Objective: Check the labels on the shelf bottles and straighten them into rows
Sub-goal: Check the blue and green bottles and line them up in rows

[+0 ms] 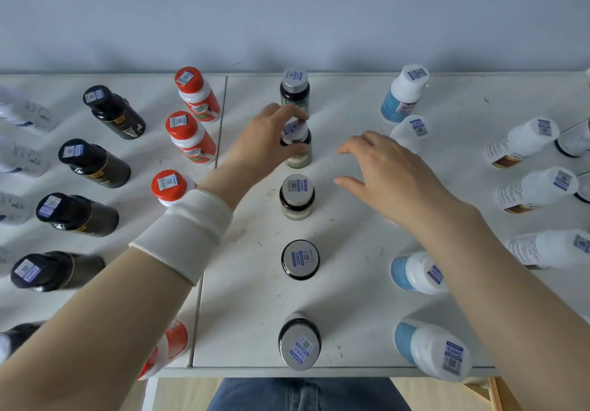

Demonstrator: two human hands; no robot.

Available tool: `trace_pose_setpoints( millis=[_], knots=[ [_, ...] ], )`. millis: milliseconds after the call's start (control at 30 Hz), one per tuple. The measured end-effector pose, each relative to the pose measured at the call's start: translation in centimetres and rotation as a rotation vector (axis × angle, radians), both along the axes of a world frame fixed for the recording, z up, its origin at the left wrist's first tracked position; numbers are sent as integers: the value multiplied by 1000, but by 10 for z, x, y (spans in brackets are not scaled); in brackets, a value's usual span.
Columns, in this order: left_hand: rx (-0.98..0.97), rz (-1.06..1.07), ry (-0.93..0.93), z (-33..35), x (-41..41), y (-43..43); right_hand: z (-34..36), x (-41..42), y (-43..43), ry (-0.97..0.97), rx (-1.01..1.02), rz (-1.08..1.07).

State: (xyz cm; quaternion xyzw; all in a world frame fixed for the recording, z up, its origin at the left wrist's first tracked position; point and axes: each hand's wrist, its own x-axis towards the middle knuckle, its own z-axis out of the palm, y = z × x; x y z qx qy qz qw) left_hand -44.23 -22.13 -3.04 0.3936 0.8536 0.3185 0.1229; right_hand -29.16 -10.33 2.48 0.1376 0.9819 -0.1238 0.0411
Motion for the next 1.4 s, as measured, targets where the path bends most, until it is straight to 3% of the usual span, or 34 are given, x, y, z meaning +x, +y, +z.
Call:
trace_pose_setpoints(
  millis=[67,200,367,567,733,833,1000,1267,1400],
  knots=[
    [110,76,-122,8,-2,-7,-4,-2,2,71,-151,-56],
    [433,94,-656,35,8,-30,-6,-10,-3,206,-754,-322],
    [599,-27,-810,46,25,-49,-3,-12,-13,224,-1435,-357],
    [504,33,-675,52,36,-54,-9,-2,-17,430,-1254,-207],
    [600,-38,-656,55,35,-61,-9,3,-24,438,-1462,-293],
    [654,-113,-688,52,37,-64,-8,8,-23,339,-1579,-335],
    [604,-26,-745,52,47,-61,-10,18,-23,444,-1420,-200],
    [761,-84,-847,55,52,-60,-7,26,-28,547,-1575,-291],
    [783,-18,-1012,48,55,-56,0,27,-37,640,-1371,-353]
  ],
)
